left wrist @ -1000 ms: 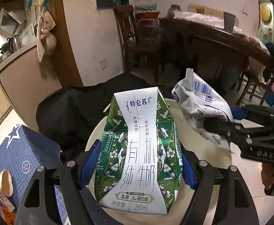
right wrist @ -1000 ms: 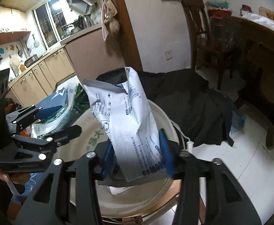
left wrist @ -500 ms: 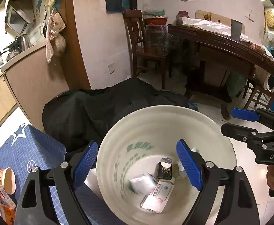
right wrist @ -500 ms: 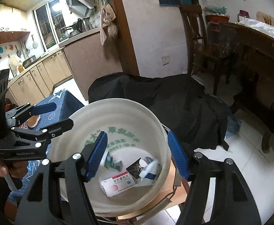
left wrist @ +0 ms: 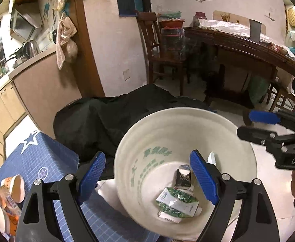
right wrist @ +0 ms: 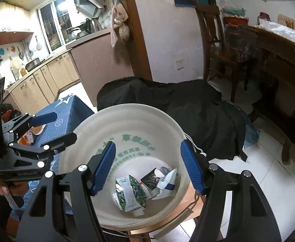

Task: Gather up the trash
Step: 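Move both grippers back over the table toward the orange cup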

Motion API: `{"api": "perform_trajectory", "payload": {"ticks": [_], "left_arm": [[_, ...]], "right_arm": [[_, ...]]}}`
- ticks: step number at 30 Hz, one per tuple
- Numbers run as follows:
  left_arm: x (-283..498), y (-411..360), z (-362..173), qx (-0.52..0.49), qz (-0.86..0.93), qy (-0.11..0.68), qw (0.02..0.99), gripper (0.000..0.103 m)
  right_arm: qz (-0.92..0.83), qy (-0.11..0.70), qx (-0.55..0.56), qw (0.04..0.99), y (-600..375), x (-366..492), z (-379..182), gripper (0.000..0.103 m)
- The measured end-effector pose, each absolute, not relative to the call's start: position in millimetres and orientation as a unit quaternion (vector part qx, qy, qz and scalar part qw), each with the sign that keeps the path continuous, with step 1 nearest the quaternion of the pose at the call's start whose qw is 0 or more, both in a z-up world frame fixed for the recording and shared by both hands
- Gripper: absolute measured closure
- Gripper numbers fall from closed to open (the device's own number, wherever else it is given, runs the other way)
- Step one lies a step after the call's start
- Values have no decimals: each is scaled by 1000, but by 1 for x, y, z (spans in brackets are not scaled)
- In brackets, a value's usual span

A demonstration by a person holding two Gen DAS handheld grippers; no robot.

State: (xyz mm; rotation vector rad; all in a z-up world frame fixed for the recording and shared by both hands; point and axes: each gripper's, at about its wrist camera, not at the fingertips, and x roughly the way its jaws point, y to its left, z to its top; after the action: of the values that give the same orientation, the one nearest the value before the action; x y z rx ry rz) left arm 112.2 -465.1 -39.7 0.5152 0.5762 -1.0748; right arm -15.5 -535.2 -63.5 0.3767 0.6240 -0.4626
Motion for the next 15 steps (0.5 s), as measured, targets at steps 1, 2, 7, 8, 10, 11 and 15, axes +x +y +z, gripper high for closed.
{"api": "perform_trajectory", "payload": {"ticks": [1,2,7,8,10,11,15], "left_arm": [[112,-460,-40,241,-496,265,791,17],[111,-452,-40,242,-493,261,794,17],[121,-408,-44,230,-474,261,809,17],[124,-398,-45,226,-470,264,812,17],[132,-374,-50,218,-453,270,821,17],[137,-362,-53,212,-446,275,825,17],[157,-312,-64,193,-414,295,839,17]], "right_arm": [[-221,301,180,910,-531,-14,-61,39],[-215,299,176,913,-525,-12,-59,39],[-171,290,154,929,-491,5,-46,39],[-161,288,150,932,-482,10,-44,39],[-137,285,141,938,-465,22,-39,39],[-126,285,135,940,-457,28,-38,39],[-81,295,109,946,-421,62,-39,39]]}}
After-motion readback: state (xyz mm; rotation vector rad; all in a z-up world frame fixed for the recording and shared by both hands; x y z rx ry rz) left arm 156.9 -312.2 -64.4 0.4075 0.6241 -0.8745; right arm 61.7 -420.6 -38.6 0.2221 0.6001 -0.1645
